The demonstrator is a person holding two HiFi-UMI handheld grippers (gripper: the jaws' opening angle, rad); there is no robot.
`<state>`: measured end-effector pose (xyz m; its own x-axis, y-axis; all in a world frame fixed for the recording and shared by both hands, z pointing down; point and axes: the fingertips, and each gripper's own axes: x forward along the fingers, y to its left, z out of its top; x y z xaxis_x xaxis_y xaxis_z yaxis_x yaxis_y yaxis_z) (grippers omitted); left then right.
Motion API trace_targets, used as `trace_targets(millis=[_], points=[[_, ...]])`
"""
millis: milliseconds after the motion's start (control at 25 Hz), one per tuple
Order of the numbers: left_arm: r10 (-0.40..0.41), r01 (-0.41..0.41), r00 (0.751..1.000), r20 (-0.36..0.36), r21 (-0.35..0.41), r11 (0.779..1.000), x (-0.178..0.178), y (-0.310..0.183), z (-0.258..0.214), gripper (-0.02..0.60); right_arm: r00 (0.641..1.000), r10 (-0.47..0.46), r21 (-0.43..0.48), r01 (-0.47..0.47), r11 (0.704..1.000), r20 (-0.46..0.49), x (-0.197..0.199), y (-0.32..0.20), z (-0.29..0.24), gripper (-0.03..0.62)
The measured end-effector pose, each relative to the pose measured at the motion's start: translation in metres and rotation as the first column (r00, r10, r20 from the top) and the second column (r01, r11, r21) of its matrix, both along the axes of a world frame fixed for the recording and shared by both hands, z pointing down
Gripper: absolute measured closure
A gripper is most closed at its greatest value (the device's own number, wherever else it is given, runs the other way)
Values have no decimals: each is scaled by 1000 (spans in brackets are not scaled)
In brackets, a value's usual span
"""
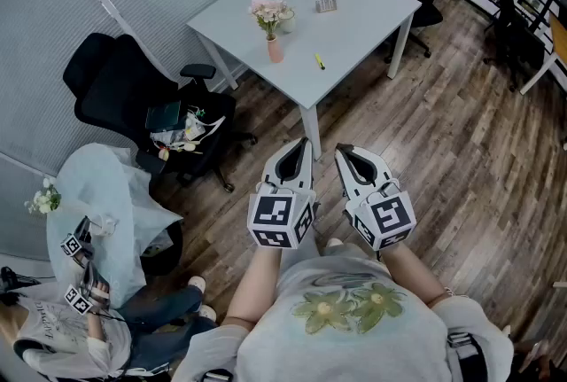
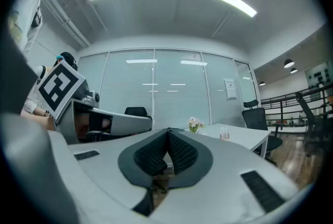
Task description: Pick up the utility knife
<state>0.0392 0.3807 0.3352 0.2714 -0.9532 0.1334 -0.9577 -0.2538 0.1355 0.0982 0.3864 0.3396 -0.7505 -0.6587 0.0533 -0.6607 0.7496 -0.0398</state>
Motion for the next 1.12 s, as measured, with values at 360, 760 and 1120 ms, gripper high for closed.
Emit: trace_targets(millis=[360,760,1120], points=[[44,-44,997,-67,0,999,4,-18,9,580,1000,26,-10,-26,1000,-7,1,-23,9,594],[49,-49,997,-63,-6,999,-14,-88,20,581,1000,11,-1,-11,1000,-1,-22,-88,12,594],[43,-42,997,-60,12,999,-58,-203,13,581,999,16,34,-15,999,-33,-63,-203,1,594]])
